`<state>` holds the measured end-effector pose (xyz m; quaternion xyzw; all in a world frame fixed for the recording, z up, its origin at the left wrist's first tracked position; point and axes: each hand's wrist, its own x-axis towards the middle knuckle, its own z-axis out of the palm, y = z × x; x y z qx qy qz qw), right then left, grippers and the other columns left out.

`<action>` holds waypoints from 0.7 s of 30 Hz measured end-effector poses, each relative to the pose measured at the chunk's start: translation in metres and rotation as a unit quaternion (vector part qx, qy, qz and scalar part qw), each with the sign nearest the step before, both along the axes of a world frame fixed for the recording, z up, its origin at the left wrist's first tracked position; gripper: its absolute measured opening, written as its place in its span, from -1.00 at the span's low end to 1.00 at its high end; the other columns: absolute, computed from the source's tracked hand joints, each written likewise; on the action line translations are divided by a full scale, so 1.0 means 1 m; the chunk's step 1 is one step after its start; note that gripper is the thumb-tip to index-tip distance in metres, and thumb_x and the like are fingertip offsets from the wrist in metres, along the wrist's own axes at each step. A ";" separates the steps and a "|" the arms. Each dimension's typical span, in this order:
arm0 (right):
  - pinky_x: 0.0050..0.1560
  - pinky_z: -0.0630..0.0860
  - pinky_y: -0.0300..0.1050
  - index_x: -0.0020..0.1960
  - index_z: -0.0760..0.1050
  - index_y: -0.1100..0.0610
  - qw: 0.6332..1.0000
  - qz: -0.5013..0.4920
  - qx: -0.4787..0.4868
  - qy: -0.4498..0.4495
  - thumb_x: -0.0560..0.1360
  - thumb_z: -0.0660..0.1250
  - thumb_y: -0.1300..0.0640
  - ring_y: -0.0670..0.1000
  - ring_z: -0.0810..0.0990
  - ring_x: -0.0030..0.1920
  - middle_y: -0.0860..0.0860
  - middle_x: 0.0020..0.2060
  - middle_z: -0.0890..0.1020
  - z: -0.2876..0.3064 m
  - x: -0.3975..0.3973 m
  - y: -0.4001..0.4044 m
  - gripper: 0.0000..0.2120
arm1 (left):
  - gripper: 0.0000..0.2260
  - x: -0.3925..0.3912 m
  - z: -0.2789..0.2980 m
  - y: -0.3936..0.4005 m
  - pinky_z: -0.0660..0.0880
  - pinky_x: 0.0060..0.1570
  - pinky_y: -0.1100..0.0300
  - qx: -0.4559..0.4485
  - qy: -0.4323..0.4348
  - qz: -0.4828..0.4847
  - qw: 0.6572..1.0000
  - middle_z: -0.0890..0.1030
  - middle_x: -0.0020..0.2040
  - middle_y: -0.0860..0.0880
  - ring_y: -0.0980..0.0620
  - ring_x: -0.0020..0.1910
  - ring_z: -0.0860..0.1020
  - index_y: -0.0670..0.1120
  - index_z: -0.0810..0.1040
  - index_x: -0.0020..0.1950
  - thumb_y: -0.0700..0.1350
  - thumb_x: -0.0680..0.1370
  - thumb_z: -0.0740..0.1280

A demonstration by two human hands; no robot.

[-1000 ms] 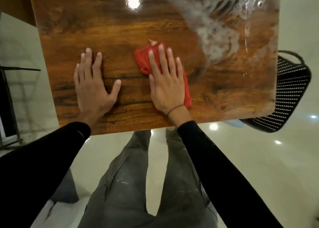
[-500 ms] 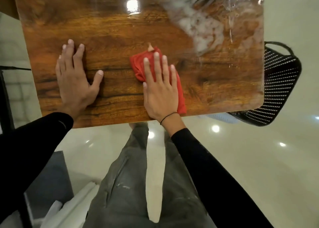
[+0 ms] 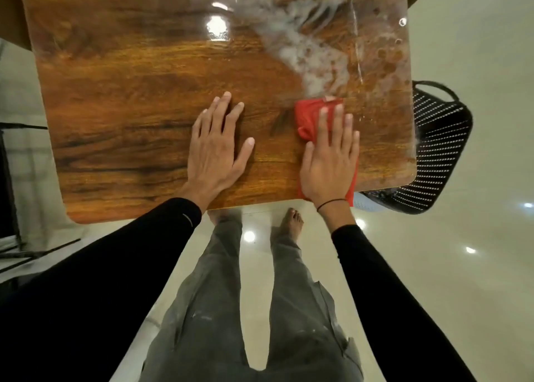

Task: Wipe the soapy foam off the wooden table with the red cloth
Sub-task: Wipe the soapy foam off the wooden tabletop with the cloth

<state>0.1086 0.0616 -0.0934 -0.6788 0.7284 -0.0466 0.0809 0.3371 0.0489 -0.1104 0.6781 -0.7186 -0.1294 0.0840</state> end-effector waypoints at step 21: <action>0.79 -0.04 0.29 0.84 0.01 -0.01 0.996 0.082 0.018 0.012 0.81 0.02 -0.08 0.23 -0.04 0.82 0.14 0.83 0.01 0.007 -0.058 -0.055 -0.38 | -0.35 -0.002 -0.003 0.000 0.09 0.70 -0.20 -0.004 -0.002 0.002 1.000 0.18 0.78 -0.12 -0.16 0.76 0.16 -0.01 0.22 0.76 0.23 0.71 0.20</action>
